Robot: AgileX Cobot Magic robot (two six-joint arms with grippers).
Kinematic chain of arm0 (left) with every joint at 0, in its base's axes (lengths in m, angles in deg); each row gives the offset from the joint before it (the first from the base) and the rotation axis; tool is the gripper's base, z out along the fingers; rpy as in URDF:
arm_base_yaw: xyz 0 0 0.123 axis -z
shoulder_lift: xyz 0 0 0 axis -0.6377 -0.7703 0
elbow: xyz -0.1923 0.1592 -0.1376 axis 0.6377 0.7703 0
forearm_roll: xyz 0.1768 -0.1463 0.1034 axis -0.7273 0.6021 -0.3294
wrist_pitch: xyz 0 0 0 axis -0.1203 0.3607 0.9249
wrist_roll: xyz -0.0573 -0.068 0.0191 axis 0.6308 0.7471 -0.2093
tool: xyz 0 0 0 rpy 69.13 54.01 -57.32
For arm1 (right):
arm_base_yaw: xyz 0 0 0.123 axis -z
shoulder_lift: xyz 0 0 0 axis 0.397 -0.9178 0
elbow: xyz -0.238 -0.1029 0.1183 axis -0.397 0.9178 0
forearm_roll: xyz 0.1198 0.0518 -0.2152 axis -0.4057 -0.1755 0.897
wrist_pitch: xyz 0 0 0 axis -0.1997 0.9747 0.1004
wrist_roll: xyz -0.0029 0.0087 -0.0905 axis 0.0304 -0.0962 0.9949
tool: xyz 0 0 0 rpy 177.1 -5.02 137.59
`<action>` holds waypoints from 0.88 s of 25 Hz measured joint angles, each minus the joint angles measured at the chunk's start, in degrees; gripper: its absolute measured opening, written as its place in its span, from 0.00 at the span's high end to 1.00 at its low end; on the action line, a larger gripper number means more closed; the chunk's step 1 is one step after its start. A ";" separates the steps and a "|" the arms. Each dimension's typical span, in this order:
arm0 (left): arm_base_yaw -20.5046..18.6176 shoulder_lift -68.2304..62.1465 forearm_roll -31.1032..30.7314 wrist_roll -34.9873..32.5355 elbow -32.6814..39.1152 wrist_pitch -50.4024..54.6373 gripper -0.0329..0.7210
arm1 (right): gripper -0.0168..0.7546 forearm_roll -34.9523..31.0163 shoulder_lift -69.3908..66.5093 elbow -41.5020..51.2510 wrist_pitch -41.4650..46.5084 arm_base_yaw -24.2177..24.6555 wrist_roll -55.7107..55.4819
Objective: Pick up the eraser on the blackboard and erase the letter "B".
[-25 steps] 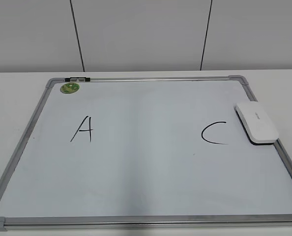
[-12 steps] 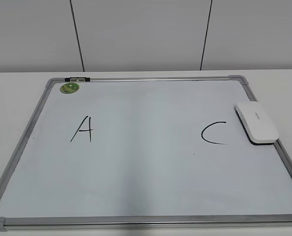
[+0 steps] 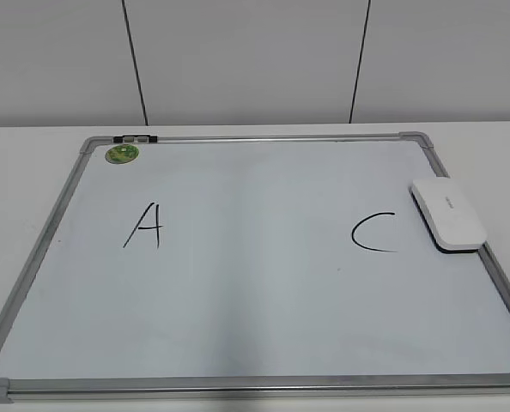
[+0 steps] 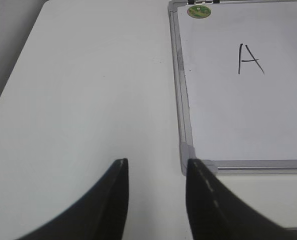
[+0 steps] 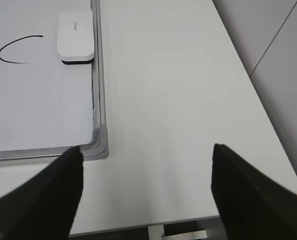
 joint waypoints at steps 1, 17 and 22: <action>0.00 0.00 0.00 0.00 0.00 0.00 0.57 | 0.21 0.00 0.00 0.00 0.00 0.00 0.00; 0.00 0.00 0.00 0.00 0.00 0.00 0.60 | 0.21 0.00 0.00 0.00 0.00 0.00 0.00; 0.00 0.00 0.00 0.00 0.00 0.00 0.61 | 0.21 0.00 0.00 0.00 0.00 0.00 0.00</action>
